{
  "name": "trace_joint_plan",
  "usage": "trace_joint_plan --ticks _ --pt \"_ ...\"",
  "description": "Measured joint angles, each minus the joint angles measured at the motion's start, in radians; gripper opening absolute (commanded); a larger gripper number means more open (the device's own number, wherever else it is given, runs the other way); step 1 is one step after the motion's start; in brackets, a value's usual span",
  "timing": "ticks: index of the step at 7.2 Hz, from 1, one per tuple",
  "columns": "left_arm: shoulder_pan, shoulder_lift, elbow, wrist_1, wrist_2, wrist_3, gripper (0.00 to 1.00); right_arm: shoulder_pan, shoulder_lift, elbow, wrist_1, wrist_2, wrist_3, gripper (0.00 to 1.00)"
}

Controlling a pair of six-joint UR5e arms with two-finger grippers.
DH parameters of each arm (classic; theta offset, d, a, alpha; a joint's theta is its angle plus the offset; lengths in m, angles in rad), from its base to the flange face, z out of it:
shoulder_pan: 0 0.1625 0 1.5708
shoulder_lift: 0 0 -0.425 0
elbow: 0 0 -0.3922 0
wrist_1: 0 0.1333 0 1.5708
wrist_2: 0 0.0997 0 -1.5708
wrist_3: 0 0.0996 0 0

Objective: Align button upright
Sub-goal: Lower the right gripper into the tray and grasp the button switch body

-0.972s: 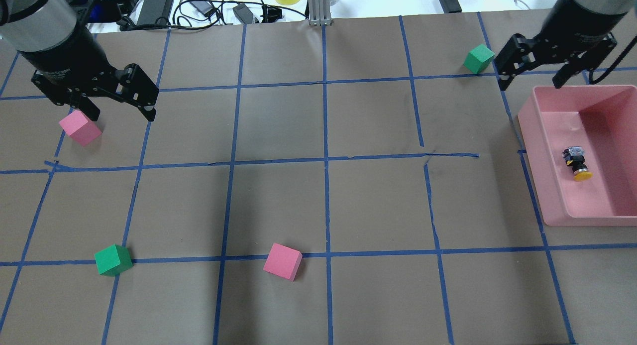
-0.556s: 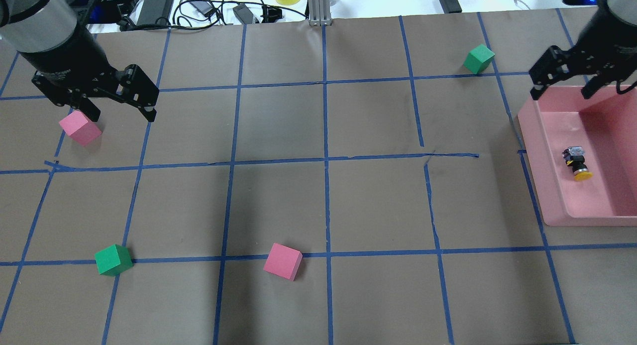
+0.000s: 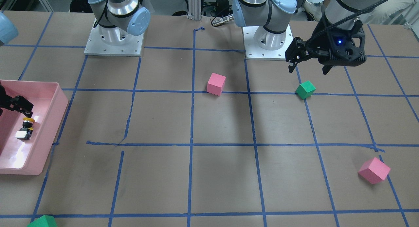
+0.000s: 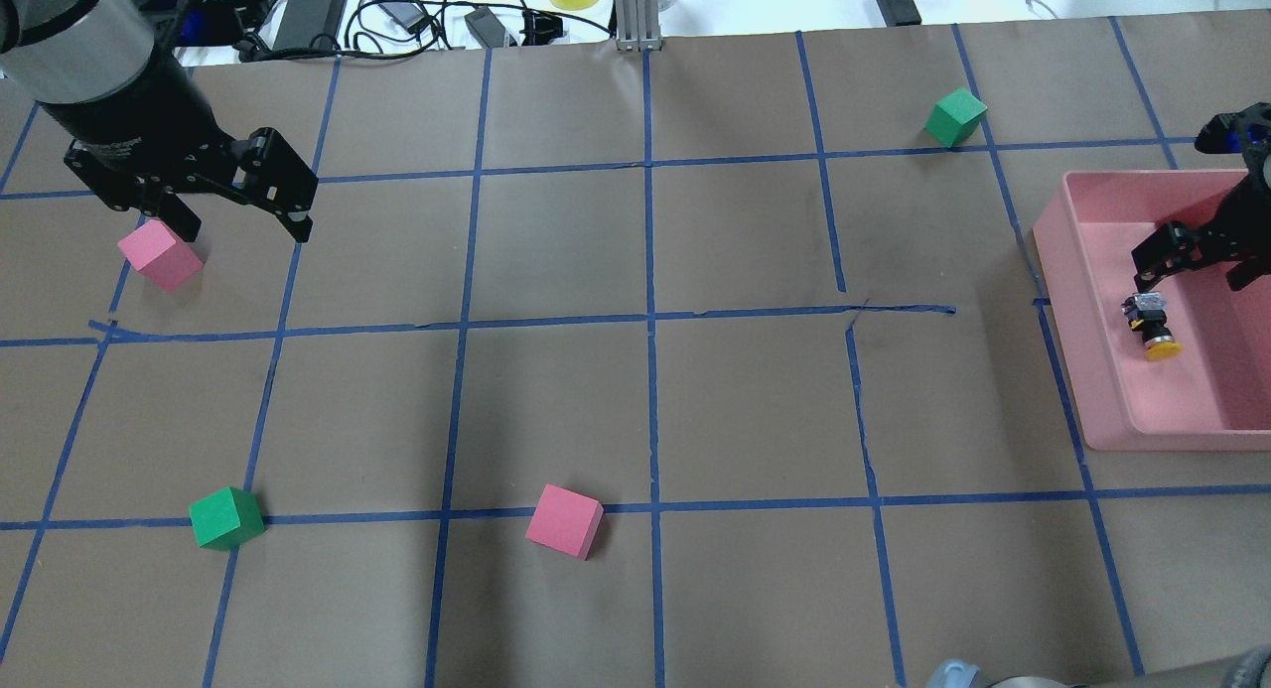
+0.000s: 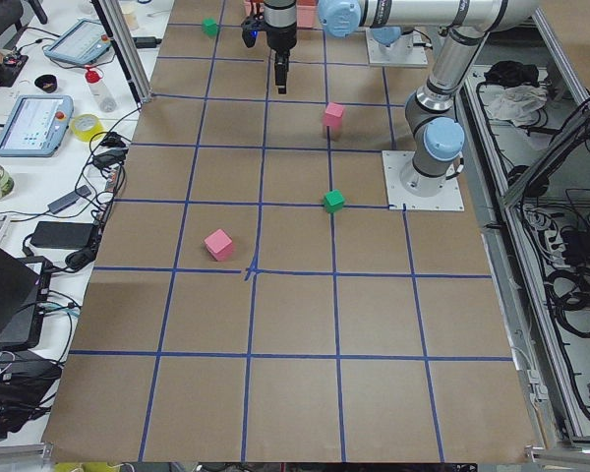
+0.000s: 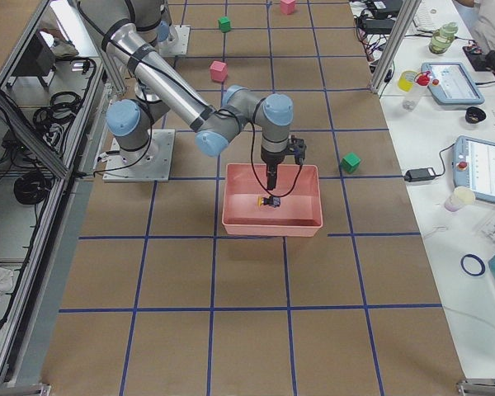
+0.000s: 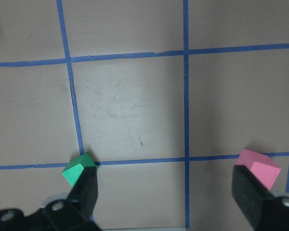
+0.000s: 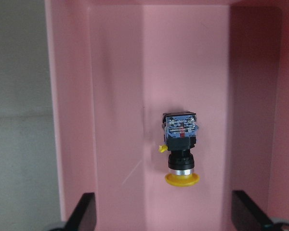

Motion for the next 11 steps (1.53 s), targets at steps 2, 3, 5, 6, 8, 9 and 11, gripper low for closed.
trace_joint_plan --ticks 2,3,5,6,8,9,11 --pt "0.0 -0.001 -0.004 0.0 0.015 0.0 1.0 -0.025 0.012 0.023 -0.036 0.004 -0.016 1.0" --pt "0.0 -0.001 -0.005 0.0 0.018 0.0 1.0 -0.032 0.014 0.026 -0.039 0.008 -0.019 1.0" --pt "0.0 -0.002 -0.007 0.0 0.019 0.0 1.0 -0.036 0.02 0.028 -0.042 0.011 -0.023 1.0" --pt "0.0 -0.003 -0.008 0.0 0.019 0.0 1.0 -0.036 0.027 0.028 -0.045 0.011 -0.025 1.0" --pt "0.0 -0.004 -0.012 0.0 0.02 0.0 1.0 -0.037 0.039 0.026 -0.053 0.011 -0.027 1.0" --pt "0.0 -0.004 -0.013 0.0 0.02 0.0 1.0 -0.037 0.046 0.024 -0.06 0.012 -0.026 1.0" --pt "0.0 -0.004 -0.013 0.0 0.02 0.0 1.0 -0.037 0.084 0.022 -0.134 0.012 -0.027 1.0"
